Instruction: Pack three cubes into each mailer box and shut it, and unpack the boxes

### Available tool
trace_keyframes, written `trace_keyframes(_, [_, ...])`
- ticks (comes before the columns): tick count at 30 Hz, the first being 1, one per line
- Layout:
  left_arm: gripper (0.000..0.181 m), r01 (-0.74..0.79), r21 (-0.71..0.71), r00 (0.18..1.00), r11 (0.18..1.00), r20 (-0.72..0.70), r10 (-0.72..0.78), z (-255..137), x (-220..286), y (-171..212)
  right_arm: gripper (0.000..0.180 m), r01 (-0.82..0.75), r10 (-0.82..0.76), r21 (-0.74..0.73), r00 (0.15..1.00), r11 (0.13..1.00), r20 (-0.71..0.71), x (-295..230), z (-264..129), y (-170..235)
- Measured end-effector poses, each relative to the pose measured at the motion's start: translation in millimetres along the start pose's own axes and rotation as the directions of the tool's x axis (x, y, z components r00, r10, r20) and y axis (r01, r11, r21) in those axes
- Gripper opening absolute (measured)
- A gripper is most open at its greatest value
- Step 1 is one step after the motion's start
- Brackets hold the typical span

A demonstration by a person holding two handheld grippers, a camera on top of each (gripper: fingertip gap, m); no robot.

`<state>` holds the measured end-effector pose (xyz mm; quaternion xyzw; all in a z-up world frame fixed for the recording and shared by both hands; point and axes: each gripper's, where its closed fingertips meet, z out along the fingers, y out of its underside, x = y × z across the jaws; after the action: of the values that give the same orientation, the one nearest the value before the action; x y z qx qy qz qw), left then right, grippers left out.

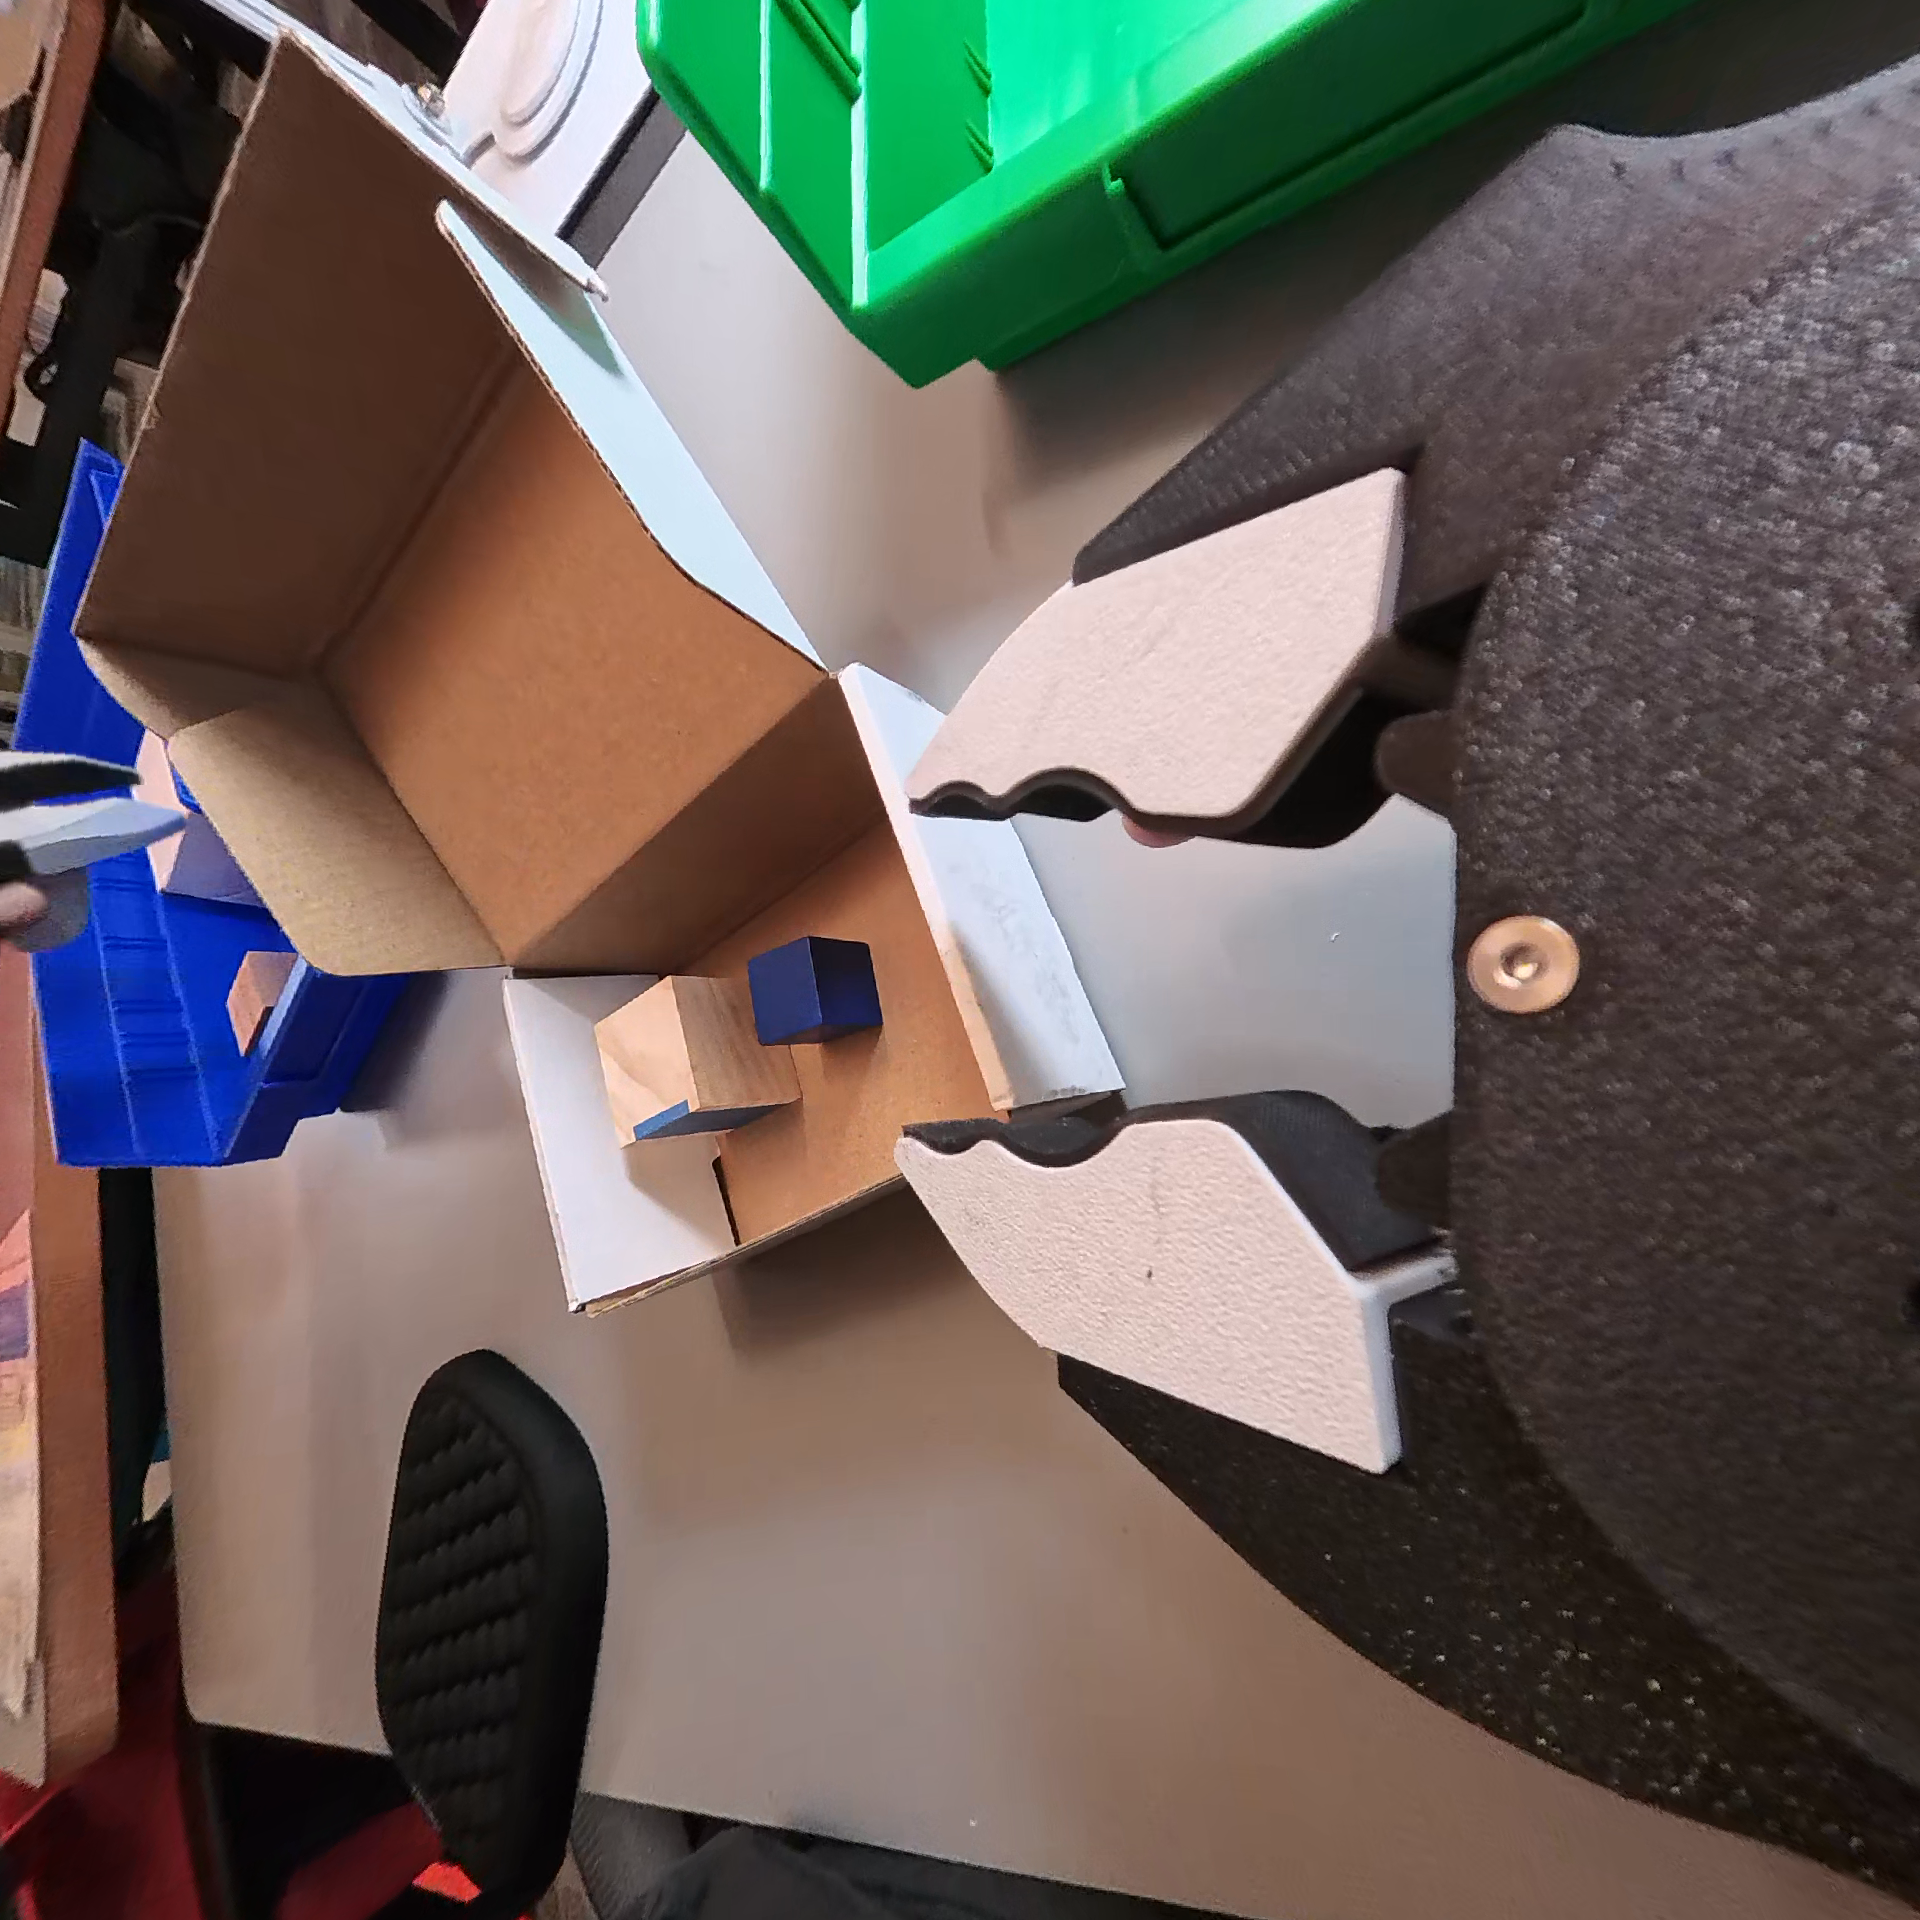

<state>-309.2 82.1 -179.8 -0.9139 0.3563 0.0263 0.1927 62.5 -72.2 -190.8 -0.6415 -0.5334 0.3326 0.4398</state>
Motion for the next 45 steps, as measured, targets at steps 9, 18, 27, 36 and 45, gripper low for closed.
trace_keyframes(9, [0.038, 0.03, -0.052, 0.998, 0.998, -0.052, -0.033, 44, -13, 15, 0.055, -0.024, 0.024, 0.003, 1.0, 1.0, 0.003, 2, 0, 0])
trace_keyframes(18, [0.036, 0.017, -0.074, 0.996, 0.997, -0.084, -0.023, 59, -11, 16, 0.055, -0.035, 0.035, 0.001, 0.999, 0.999, 0.008, 3, 1, 1])
trace_keyframes(27, [0.03, 0.008, -0.095, 0.997, 0.995, -0.082, -0.016, 68, -11, 19, 0.055, -0.041, 0.041, -0.001, 0.999, 0.999, 0.009, 3, 1, 2])
trace_keyframes(36, [0.021, 0.012, -0.098, 0.998, 0.995, -0.067, -0.019, 61, -14, 20, 0.055, -0.042, 0.042, -0.003, 0.999, 0.999, 0.008, 4, 1, 2])
trace_keyframes(45, [0.02, -0.109, -0.062, 0.994, 0.992, -0.007, 0.109, -5, 8, -12, 0.055, -0.031, 0.031, -0.011, 0.999, 0.999, 0.007, 3, 2, 3])
